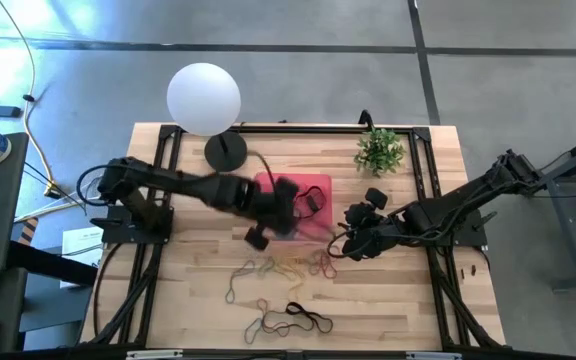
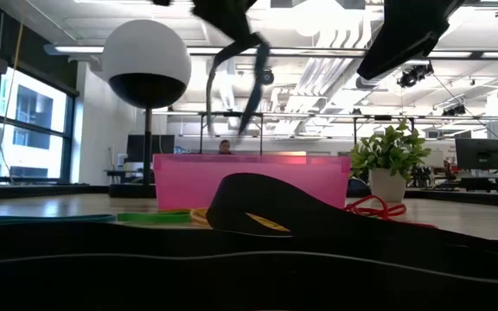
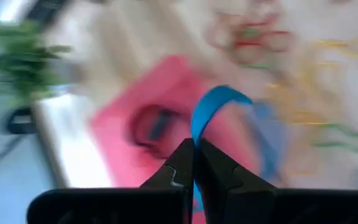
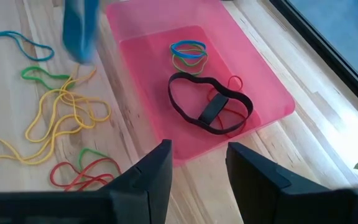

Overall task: Pick and place rubber bands into bin
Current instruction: Put the blue rubber band into the red bin

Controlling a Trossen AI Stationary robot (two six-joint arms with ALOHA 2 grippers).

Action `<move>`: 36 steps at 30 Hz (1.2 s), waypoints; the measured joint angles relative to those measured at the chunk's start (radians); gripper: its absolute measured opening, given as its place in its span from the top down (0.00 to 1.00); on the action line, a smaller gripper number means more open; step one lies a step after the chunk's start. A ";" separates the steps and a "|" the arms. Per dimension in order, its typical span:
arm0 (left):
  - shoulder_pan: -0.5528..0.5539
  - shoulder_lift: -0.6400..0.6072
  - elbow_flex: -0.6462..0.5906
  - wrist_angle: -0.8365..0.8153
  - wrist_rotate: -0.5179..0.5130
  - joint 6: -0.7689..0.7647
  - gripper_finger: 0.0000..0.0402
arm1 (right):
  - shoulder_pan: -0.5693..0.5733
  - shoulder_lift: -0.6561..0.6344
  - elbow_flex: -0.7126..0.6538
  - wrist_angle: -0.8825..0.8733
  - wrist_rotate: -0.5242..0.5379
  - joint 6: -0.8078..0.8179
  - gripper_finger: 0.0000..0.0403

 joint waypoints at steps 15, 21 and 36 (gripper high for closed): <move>0.296 0.029 0.046 0.040 0.036 0.134 1.00 | 0.000 0.000 0.000 0.000 0.034 0.099 0.65; 0.319 0.039 -0.096 0.096 0.110 0.125 1.00 | 0.000 0.000 -0.001 0.005 0.037 0.128 0.65; 0.319 0.041 -0.423 0.275 0.167 0.021 1.00 | 0.000 0.000 -0.001 0.024 0.076 0.128 0.65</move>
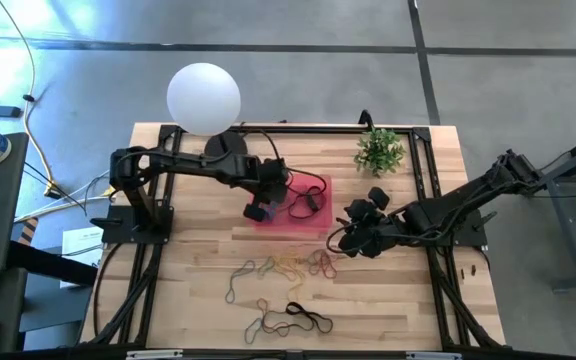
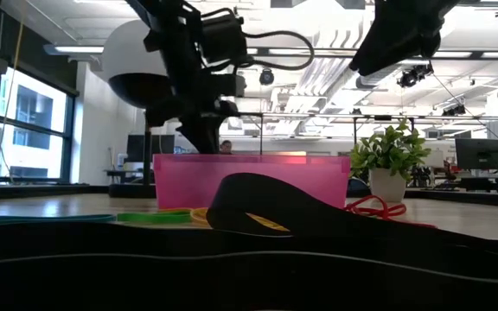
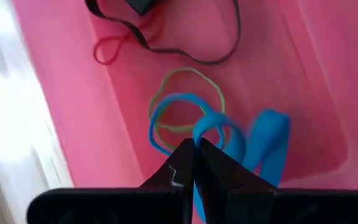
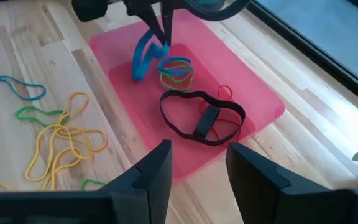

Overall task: Pick and place rubber bands into bin
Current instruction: Put the blue rubber band into the red bin, then put the red rubber band into the red bin

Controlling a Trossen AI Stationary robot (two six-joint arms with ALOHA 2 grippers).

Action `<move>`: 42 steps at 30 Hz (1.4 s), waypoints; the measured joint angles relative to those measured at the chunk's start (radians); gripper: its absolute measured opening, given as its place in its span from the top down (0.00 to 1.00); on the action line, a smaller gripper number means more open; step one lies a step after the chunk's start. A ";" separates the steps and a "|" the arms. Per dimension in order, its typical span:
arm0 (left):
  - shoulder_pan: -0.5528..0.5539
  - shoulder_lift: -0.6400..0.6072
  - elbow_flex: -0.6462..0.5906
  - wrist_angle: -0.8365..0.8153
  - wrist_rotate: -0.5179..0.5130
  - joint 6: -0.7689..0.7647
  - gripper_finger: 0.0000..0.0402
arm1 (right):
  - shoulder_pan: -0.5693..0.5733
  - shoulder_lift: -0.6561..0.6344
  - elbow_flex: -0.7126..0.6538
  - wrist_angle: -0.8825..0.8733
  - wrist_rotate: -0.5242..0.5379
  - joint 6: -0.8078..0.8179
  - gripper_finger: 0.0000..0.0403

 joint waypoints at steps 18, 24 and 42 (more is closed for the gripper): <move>-0.001 -0.018 -0.001 0.061 0.025 -0.025 0.61 | 0.000 0.000 0.000 0.028 -0.013 0.004 0.65; -0.009 -0.072 0.025 0.032 0.131 -0.060 0.48 | 0.015 0.011 0.002 0.024 -0.260 -0.013 0.65; -0.371 -0.402 0.073 -0.024 -0.069 -0.182 0.54 | 0.129 0.426 0.002 0.188 -0.469 -0.129 0.65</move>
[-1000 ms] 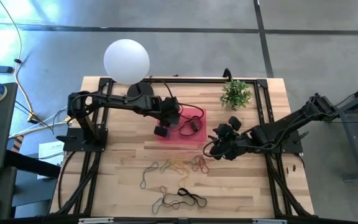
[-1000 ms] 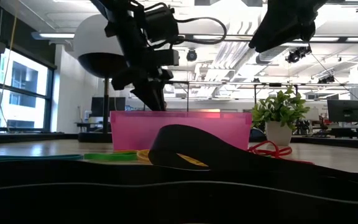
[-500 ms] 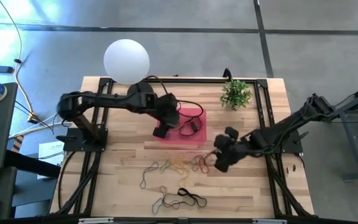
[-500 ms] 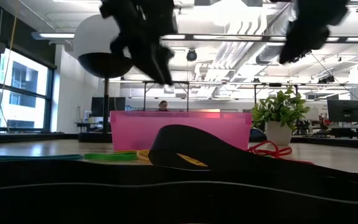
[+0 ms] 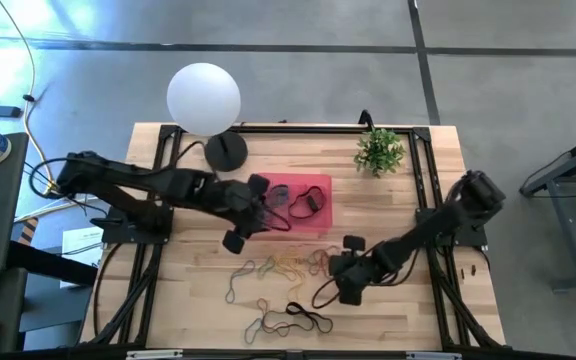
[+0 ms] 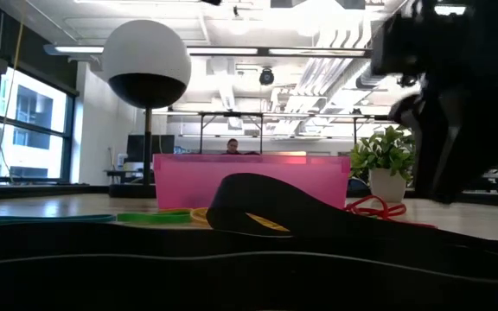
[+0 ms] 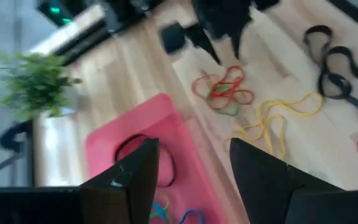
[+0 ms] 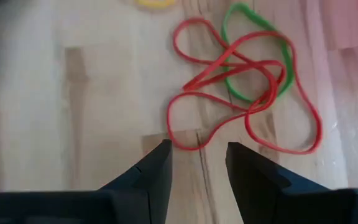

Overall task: Pick and place rubber bands into bin
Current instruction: Put the red rubber band into the red bin

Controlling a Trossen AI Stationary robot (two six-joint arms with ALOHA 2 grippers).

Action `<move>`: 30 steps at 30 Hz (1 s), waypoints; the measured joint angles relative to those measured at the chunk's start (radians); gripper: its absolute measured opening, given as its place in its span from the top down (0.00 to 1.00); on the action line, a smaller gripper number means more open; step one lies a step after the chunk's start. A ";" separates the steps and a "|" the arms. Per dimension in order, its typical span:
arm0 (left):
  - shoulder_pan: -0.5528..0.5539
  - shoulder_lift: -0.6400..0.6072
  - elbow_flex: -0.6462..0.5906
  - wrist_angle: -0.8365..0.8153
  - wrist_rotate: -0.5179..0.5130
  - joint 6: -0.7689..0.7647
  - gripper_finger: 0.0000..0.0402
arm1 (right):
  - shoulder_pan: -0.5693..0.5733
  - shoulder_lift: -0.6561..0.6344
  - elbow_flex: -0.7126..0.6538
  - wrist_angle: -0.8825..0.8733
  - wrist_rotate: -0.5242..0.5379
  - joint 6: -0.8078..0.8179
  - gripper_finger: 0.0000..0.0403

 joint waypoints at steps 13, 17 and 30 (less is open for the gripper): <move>-0.038 -0.081 0.000 -0.126 -0.115 -0.101 0.56 | -0.037 -0.002 0.000 0.000 0.073 -0.048 0.65; -0.038 -0.081 0.000 -0.121 -0.116 -0.115 0.57 | -0.065 0.001 0.000 -0.001 0.060 -0.095 0.65; -0.072 -0.081 0.000 -0.109 -0.099 -0.135 0.57 | -0.101 0.050 0.000 -0.017 -0.002 -0.212 0.65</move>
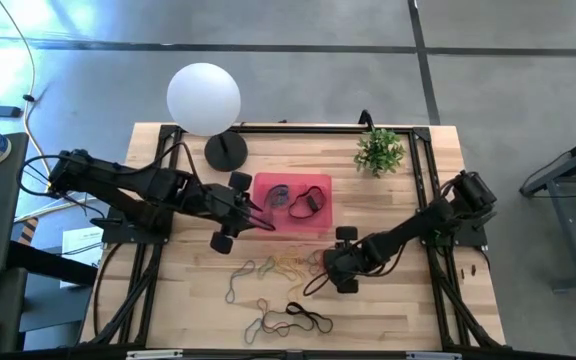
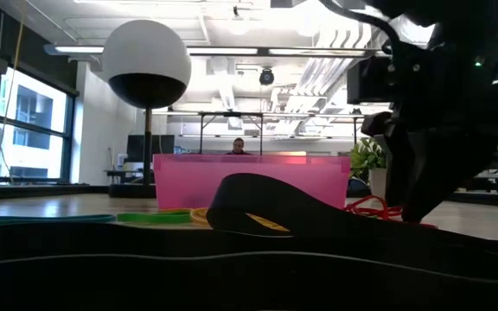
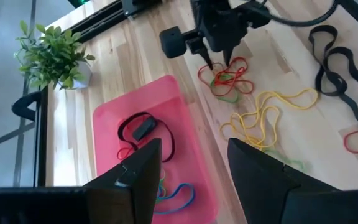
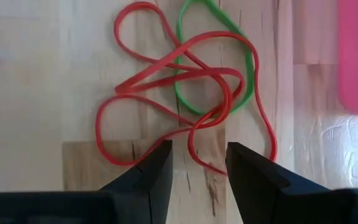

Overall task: Pick and place rubber bands into bin
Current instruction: Put the red rubber band into the red bin

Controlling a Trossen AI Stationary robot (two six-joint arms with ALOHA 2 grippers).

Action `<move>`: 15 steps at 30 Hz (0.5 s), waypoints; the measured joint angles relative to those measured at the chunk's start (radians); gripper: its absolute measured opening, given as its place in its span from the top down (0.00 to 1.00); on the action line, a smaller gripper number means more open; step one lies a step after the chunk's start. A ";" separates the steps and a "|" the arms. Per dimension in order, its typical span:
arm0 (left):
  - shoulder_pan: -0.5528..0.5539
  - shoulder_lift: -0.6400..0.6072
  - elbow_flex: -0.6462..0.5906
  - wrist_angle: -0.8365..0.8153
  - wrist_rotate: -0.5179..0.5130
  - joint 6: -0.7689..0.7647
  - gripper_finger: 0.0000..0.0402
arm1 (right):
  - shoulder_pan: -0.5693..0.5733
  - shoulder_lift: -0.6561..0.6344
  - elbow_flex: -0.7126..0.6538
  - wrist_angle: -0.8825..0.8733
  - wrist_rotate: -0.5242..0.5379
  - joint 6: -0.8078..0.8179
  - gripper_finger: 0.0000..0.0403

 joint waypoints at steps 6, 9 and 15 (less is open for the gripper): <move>-0.004 0.000 0.000 0.000 -0.008 -0.003 0.57 | -0.035 0.007 0.000 -0.001 -0.008 -0.011 0.66; -0.003 0.000 0.000 0.001 -0.010 -0.003 0.57 | -0.054 0.007 0.000 0.001 -0.048 -0.039 0.68; -0.004 0.000 0.000 0.001 -0.010 -0.011 0.57 | -0.074 0.007 0.001 0.005 -0.112 -0.068 0.80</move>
